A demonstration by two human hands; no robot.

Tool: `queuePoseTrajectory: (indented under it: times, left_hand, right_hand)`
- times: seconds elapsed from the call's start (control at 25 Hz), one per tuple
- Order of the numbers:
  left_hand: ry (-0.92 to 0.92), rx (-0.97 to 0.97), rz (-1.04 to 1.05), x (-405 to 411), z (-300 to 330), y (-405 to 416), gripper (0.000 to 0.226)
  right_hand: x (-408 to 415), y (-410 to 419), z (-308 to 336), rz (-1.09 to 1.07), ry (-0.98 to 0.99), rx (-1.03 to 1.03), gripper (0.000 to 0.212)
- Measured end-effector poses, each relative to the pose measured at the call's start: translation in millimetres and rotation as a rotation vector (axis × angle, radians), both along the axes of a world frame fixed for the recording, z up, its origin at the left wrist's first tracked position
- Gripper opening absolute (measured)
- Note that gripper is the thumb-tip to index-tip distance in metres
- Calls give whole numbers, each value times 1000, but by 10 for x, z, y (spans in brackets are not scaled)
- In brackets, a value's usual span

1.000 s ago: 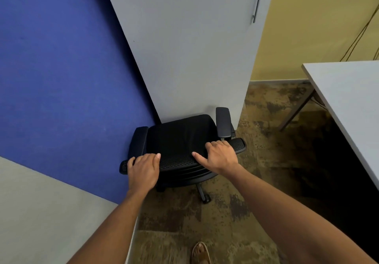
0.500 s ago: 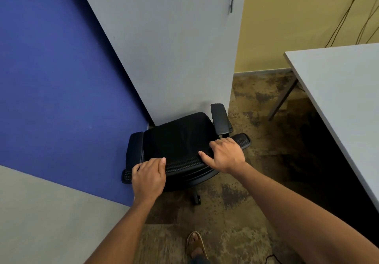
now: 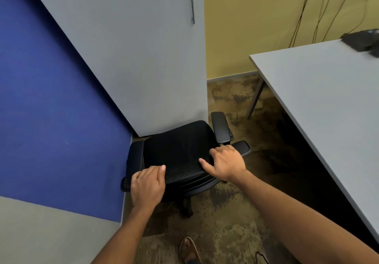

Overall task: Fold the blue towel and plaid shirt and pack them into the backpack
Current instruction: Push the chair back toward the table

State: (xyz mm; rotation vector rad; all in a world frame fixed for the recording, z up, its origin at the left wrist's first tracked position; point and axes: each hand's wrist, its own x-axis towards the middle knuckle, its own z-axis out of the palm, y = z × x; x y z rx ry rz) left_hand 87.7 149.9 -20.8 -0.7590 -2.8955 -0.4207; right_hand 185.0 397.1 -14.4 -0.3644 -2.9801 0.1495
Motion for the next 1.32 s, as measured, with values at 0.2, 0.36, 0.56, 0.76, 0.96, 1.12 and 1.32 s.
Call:
queuePoseTrajectory:
  times: [0.2, 0.36, 0.56, 0.76, 0.96, 1.12, 1.32]
  left_hand:
    - [7, -1, -98, 154, -7, 221, 61]
    - [36, -8, -187, 253, -4, 396, 58]
    - [50, -17, -297, 389, 13, 592, 56]
    - [43, -25, -426, 509, 43, 859, 59]
    - [33, -29, -576, 583, 39, 1136, 60]
    - [25, -14, -711, 614, 48, 1364, 59]
    - [31, 10, -883, 637, 60, 1674, 56]
  right_hand:
    - [398, 118, 2, -87, 15, -7, 58]
    - [728, 175, 10, -165, 32, -14, 56]
    - [1126, 163, 25, -285, 13, 2, 57]
    - [1498, 176, 49, -425, -16, -5, 61]
    - [1825, 156, 62, -576, -39, -8, 63]
    - [2043, 75, 79, -691, -41, -7, 64]
    - [2248, -44, 115, -846, -50, -2, 66]
